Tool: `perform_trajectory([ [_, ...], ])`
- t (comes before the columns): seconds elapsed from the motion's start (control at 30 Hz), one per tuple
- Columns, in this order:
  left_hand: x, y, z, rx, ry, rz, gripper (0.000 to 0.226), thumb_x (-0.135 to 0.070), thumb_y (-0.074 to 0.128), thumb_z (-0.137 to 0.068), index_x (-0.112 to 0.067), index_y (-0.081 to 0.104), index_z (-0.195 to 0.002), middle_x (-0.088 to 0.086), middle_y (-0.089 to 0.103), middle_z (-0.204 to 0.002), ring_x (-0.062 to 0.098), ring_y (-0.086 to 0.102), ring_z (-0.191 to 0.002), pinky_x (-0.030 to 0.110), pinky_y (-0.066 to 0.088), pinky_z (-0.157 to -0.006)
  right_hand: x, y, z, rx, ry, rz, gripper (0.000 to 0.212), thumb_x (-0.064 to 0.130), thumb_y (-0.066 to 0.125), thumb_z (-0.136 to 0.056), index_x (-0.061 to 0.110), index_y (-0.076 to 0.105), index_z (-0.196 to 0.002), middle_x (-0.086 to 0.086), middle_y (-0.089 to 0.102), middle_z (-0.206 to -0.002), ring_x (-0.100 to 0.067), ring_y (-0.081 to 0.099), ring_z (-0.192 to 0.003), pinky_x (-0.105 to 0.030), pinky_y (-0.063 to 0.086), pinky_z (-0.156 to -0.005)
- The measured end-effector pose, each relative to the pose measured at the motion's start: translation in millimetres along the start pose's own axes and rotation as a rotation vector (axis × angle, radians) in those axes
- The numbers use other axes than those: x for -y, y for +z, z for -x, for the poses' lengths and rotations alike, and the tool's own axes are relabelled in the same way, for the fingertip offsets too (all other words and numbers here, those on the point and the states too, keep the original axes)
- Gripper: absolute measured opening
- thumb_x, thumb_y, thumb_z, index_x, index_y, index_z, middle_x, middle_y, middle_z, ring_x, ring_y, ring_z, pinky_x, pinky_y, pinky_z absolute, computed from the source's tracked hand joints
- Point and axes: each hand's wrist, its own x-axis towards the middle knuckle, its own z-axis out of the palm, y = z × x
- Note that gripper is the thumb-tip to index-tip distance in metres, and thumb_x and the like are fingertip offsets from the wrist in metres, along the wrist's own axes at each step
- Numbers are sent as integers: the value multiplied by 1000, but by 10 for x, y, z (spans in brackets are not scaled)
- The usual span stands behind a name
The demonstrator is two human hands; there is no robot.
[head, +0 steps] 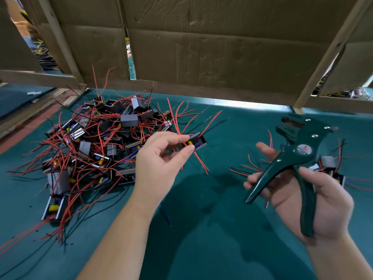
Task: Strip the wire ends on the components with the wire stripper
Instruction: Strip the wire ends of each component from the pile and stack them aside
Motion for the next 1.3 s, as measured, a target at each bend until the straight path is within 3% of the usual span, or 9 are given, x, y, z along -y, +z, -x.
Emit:
perform_trajectory([
  [0.1, -3, 83, 57, 95, -59, -10, 19, -20, 75, -73, -32, 71, -87, -8, 64, -94, 11, 65, -90, 14, 50, -67, -89, 94, 24, 128, 36, -39, 77, 30, 80, -62, -7, 56, -125, -24, 55, -131, -43, 65, -77, -55, 54, -74],
  [0.3, -20, 189, 161, 294, -32, -99, 13, -23, 75, -74, -32, 72, -83, -14, 63, -89, 2, 64, -83, 15, 51, -63, -202, 198, 24, 120, 117, -10, 83, 24, 82, -62, -2, 51, -134, -32, 64, -94, -45, 63, -78, -57, 52, -75],
  [0.43, 0, 182, 184, 212, -17, -379, 10, -30, 68, -79, -26, 65, -70, -12, 59, -85, 1, 58, -83, 14, 42, -77, -237, 199, 16, 123, 195, 39, 83, 25, 82, -63, -1, 50, -135, -32, 61, -84, -45, 63, -79, -58, 50, -75],
  [0.53, -8, 172, 174, 89, 127, -607, 17, -31, 60, -87, -16, 63, -79, -4, 53, -106, 9, 51, -106, 25, 35, -94, -310, 239, 16, 153, 263, 47, 82, 26, 84, -62, 1, 53, -133, -32, 60, -84, -44, 63, -77, -58, 49, -74],
  [0.6, -81, 209, 193, 105, 151, -400, 12, -20, 53, -92, -12, 61, -97, -4, 54, -111, 6, 53, -109, 21, 37, -95, -363, 275, 38, 187, 300, 53, 74, 25, 84, -62, 1, 58, -127, -34, 60, -83, -45, 63, -77, -59, 49, -74],
  [0.73, -242, 301, 249, 305, -237, 204, 25, -27, 40, -100, -19, 43, -123, -11, 60, -94, -3, 61, -70, 12, 46, -69, -411, 293, 64, 221, 327, 9, 59, 20, 84, -63, -7, 59, -109, -34, 61, -85, -48, 63, -77, -59, 50, -72],
  [0.87, -204, 256, 225, 526, -260, 61, 30, -32, 36, -94, -15, 43, -117, -17, 64, -65, -4, 56, -60, 7, 39, -62, -399, 279, 41, 244, 324, 6, 59, 23, 80, -69, -4, 60, -117, -33, 61, -86, -45, 64, -79, -59, 50, -75],
  [1.07, -115, 143, 156, 645, -400, 28, 23, -34, 45, -95, -20, 45, -112, -19, 68, -77, 3, 61, -75, 18, 46, -70, -392, 252, 27, 209, 297, 42, 65, 24, 82, -65, -3, 60, -119, -33, 59, -93, -47, 63, -79, -61, 49, -74],
  [1.3, -30, 129, 125, 521, -377, -157, 9, -19, 59, -95, -23, 67, -95, -6, 74, -83, 6, 68, -82, 32, 52, -77, -383, 259, 22, 181, 276, 71, 75, 27, 84, -63, -2, 57, -126, -30, 62, -94, -47, 63, -78, -60, 49, -74],
])
